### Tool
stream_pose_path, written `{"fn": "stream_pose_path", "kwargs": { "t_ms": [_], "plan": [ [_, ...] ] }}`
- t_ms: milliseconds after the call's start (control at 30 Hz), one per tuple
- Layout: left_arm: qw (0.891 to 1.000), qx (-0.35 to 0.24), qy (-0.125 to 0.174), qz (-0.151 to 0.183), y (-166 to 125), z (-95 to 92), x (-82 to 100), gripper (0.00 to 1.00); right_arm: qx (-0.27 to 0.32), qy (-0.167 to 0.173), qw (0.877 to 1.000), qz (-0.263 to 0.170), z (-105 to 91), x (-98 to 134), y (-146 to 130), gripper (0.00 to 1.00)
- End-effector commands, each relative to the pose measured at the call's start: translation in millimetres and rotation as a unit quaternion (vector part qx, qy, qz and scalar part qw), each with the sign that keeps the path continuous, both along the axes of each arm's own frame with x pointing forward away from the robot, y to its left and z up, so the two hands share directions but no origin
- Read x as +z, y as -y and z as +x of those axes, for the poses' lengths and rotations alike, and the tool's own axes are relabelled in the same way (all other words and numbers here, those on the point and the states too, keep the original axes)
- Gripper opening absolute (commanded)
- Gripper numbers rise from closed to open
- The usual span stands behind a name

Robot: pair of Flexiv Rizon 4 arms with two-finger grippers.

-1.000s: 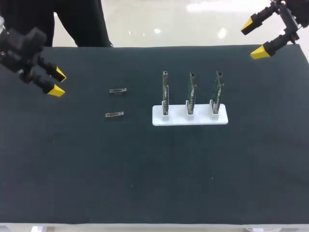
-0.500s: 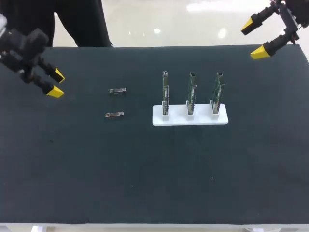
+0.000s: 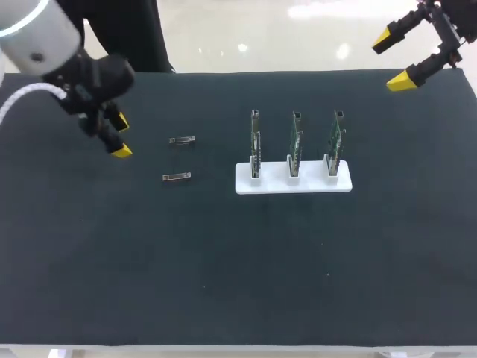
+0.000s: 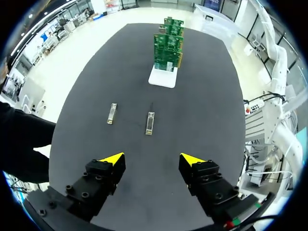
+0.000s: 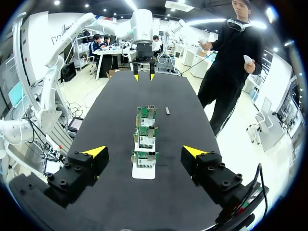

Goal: Pick up the optical module with the left hand, and insert it into the network port with the right hand.

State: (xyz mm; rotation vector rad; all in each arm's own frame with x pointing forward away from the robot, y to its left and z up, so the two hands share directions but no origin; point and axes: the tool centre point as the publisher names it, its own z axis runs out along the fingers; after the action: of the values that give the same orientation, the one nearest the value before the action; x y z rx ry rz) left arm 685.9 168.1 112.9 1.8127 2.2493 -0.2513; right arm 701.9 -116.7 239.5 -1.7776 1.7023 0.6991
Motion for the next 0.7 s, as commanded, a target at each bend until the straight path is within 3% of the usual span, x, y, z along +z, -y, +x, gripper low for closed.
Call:
{"fn": "stream_pose_path", "kwargs": {
  "t_ms": [33,167,400,500,700],
  "plan": [
    [0.997,-0.023,-0.046,0.055,10,16.5,-1.7,1.00,0.000,0.000,1.000,0.001,0.0,0,0,1.00],
    [0.993,-0.046,-0.075,0.080,18,20.2,-5.5,1.00,0.000,0.000,1.000,0.001,0.0,0,0,1.00],
    [0.989,-0.052,-0.084,0.106,26,21.9,-19.4,1.00,0.000,0.000,1.000,0.001,0.0,0,0,1.00],
    [0.988,-0.051,-0.077,0.122,26,21.8,-28.7,1.00,0.000,0.000,1.000,0.001,0.0,0,0,1.00],
    [0.989,-0.038,-0.067,0.123,28,22.0,-41.9,1.00,0.000,0.000,1.000,0.001,0.0,0,0,1.00]
  ]
}}
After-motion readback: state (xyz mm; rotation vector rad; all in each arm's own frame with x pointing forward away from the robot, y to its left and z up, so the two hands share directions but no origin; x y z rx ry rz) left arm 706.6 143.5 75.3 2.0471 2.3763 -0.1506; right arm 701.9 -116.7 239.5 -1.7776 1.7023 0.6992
